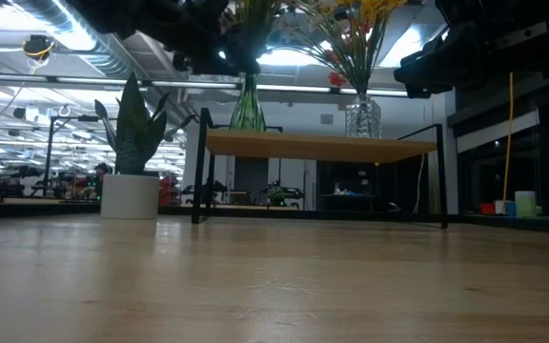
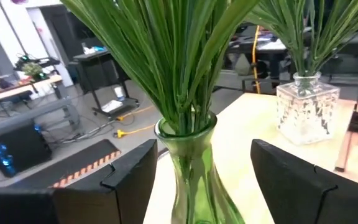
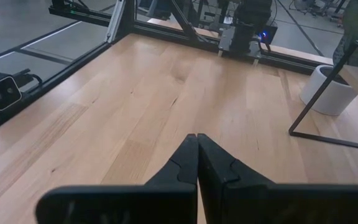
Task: Pick and place flowers into a vace then onto a shelf
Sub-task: Put the green transparent vase on the shelf, then return to Home Position
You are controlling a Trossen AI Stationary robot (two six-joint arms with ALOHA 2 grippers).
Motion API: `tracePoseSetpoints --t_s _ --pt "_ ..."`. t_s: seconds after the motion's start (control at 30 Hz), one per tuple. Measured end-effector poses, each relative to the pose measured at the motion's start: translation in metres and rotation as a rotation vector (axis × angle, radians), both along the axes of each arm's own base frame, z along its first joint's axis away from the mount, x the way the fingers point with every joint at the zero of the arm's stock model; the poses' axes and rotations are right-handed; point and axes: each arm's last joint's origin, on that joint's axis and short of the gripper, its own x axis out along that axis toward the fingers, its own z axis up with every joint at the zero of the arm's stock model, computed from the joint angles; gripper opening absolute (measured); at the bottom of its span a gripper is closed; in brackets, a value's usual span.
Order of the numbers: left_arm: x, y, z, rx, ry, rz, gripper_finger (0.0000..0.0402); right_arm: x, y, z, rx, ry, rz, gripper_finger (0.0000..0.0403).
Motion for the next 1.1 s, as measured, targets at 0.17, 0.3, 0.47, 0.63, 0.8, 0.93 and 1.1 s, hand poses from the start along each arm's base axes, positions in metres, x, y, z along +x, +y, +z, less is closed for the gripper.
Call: tracePoseSetpoints --t_s 0.17,0.3,0.47,0.63,0.8,0.93,1.1 --pt "-0.001 -0.006 0.000 0.036 0.038 0.054 0.0251 0.000 0.000 0.000 0.001 0.000 0.000 0.0002" --pt "-0.002 -0.011 0.001 0.074 0.083 0.110 0.0251 0.000 0.000 0.000 0.002 0.000 0.000 0.0002" --pt "-0.004 -0.024 0.003 0.115 0.131 0.153 0.0251 0.000 0.000 0.000 0.023 0.005 -0.007 0.0002" --pt "-0.006 -0.040 0.008 0.124 0.123 0.095 0.0251 0.000 0.000 0.000 0.023 0.005 -0.007 0.0002" --pt "-0.015 -0.061 0.013 0.097 0.127 -0.103 0.0251 0.000 0.000 0.000 0.061 0.014 -0.018 0.0002" --pt "-0.026 -0.076 0.011 -0.011 0.159 -0.325 0.0245 0.000 0.000 0.000 0.068 0.015 -0.021 0.0002" --pt "-0.038 -0.081 -0.008 -0.094 0.178 -0.384 0.0194 0.000 0.000 0.001 0.080 0.010 -0.023 0.0002"
